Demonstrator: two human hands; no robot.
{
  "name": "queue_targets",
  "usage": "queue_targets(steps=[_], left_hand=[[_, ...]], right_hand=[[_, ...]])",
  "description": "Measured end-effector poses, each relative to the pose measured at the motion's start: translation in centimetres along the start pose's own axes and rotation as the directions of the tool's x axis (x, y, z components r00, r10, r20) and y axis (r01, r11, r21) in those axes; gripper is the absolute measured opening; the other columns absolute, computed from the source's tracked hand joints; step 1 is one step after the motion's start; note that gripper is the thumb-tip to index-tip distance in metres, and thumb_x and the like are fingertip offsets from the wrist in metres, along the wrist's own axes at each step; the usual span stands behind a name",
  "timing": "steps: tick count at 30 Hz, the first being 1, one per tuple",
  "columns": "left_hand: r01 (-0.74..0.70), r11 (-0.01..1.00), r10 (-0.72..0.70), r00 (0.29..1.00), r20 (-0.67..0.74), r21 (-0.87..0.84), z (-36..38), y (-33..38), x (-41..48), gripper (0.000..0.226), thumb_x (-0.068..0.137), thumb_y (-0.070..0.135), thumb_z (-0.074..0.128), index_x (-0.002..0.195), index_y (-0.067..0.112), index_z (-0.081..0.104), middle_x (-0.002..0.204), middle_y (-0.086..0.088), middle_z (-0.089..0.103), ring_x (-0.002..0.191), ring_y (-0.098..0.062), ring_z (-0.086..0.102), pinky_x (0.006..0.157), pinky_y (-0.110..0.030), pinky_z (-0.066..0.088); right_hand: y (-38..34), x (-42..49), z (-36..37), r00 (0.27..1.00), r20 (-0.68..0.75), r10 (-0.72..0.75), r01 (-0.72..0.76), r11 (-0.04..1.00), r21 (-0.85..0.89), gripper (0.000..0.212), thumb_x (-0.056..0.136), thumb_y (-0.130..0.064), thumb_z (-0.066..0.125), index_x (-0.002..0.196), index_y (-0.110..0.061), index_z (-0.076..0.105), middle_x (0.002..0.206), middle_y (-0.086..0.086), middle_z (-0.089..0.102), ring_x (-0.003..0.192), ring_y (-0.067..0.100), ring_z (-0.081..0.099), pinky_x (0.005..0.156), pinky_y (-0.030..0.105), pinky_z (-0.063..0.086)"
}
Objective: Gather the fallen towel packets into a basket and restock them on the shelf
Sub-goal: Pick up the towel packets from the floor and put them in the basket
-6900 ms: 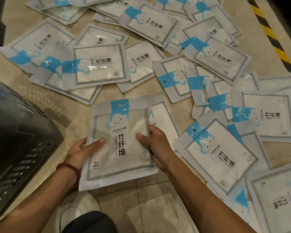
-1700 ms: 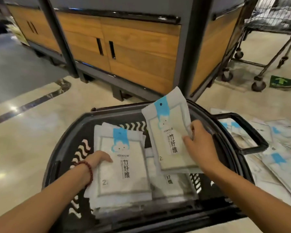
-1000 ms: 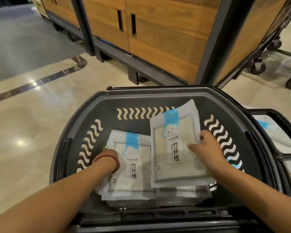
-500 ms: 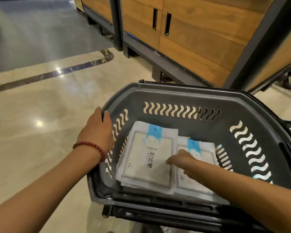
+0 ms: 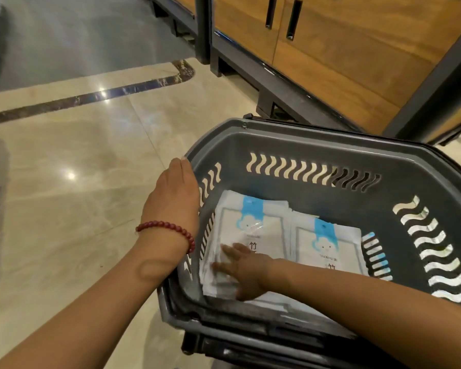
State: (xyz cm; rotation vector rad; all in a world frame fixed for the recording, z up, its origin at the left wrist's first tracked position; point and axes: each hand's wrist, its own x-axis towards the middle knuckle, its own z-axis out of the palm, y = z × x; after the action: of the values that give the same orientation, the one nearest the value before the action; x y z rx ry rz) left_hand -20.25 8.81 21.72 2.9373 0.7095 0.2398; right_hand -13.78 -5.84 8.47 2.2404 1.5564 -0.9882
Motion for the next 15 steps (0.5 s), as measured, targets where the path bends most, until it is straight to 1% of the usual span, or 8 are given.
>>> queue_targets(steps=[2,4,6,8,10,11,13,15], left_hand=[[0.0,1.0,0.0,1.0,-0.003,-0.011,0.0,0.0,0.0,0.056,0.086,0.003,0.05,0.137,0.003,0.025,0.126,-0.013,0.038,0.104,-0.027,0.048,0.079,-0.032,0.043],[0.004,1.0,-0.004,1.0,0.001,-0.02,0.1,0.0,0.1,0.056,0.087,0.007,0.051,0.136,0.004,0.025,0.127,-0.013,0.038,0.106,-0.026,0.048,0.081,-0.032,0.043],[0.01,1.0,-0.009,1.0,0.004,-0.027,0.2,-0.1,0.2,0.054,0.087,0.008,0.052,0.135,0.005,0.026,0.126,-0.012,0.039,0.105,-0.026,0.049,0.08,-0.032,0.043],[0.011,0.999,-0.011,1.0,0.015,-0.039,0.3,-0.2,0.4,0.053,0.087,0.011,0.052,0.134,0.005,0.028,0.126,-0.012,0.039,0.105,-0.026,0.049,0.08,-0.032,0.044],[0.016,0.998,-0.014,0.999,0.042,-0.054,0.4,-0.4,0.4,0.055,0.087,0.018,0.053,0.135,0.004,0.029,0.13,-0.012,0.038,0.111,-0.028,0.047,0.086,-0.034,0.045],[0.017,0.999,-0.014,0.998,0.061,-0.049,0.5,-0.6,0.5,0.058,0.087,0.021,0.054,0.136,0.003,0.029,0.134,-0.013,0.037,0.117,-0.029,0.045,0.09,-0.036,0.045],[0.026,0.999,-0.023,0.995,0.101,-0.029,0.4,-0.8,0.6,0.065,0.087,0.024,0.054,0.141,0.003,0.024,0.141,-0.015,0.032,0.127,-0.03,0.039,0.099,-0.038,0.042],[0.016,1.0,-0.014,0.992,0.127,-0.01,0.0,-0.8,0.4,0.068,0.088,0.026,0.054,0.144,0.005,0.023,0.144,-0.016,0.029,0.131,-0.031,0.033,0.104,-0.04,0.039]], right_hand=[[0.1,0.5,0.5,0.999,0.047,-0.017,0.019,0.999,-0.036,0.09,0.085,-0.037,0.064,0.149,-0.04,0.001,0.157,0.001,-0.018,0.144,0.033,-0.012,0.116,0.053,0.012],[0.2,1.0,0.2,0.997,0.082,-0.007,0.008,1.0,-0.012,0.089,0.084,-0.036,0.065,0.148,-0.04,0.004,0.157,0.0,-0.018,0.144,0.032,-0.013,0.116,0.054,0.014],[0.4,1.3,-0.8,0.995,0.103,-0.001,-0.001,1.0,0.018,0.085,0.084,-0.036,0.065,0.148,-0.041,0.009,0.158,-0.001,-0.012,0.144,0.031,-0.01,0.115,0.055,0.015],[0.4,1.1,-2.0,0.996,0.09,-0.002,-0.005,0.997,0.071,0.075,0.086,-0.033,0.063,0.148,-0.037,0.02,0.159,0.002,0.004,0.144,0.031,0.005,0.114,0.052,0.021],[0.3,0.0,-3.4,0.998,0.053,0.024,-0.032,0.986,0.164,0.063,0.09,-0.031,0.059,0.146,-0.026,0.031,0.152,0.008,0.03,0.137,0.03,0.028,0.111,0.044,0.03],[0.3,-0.9,-4.0,0.998,0.03,0.057,-0.063,0.973,0.222,0.058,0.092,-0.031,0.057,0.144,-0.022,0.035,0.146,0.008,0.039,0.132,0.028,0.037,0.109,0.04,0.033],[0.2,-3.7,-5.2,0.993,-0.037,0.116,-0.097,0.938,0.331,0.049,0.095,-0.032,0.052,0.14,-0.017,0.041,0.14,0.007,0.048,0.126,0.025,0.045,0.102,0.034,0.036],[0.2,-7.7,-5.6,0.98,-0.132,0.151,-0.088,0.915,0.394,0.045,0.096,-0.033,0.05,0.138,-0.017,0.044,0.137,0.005,0.051,0.121,0.022,0.048,0.096,0.028,0.037]])
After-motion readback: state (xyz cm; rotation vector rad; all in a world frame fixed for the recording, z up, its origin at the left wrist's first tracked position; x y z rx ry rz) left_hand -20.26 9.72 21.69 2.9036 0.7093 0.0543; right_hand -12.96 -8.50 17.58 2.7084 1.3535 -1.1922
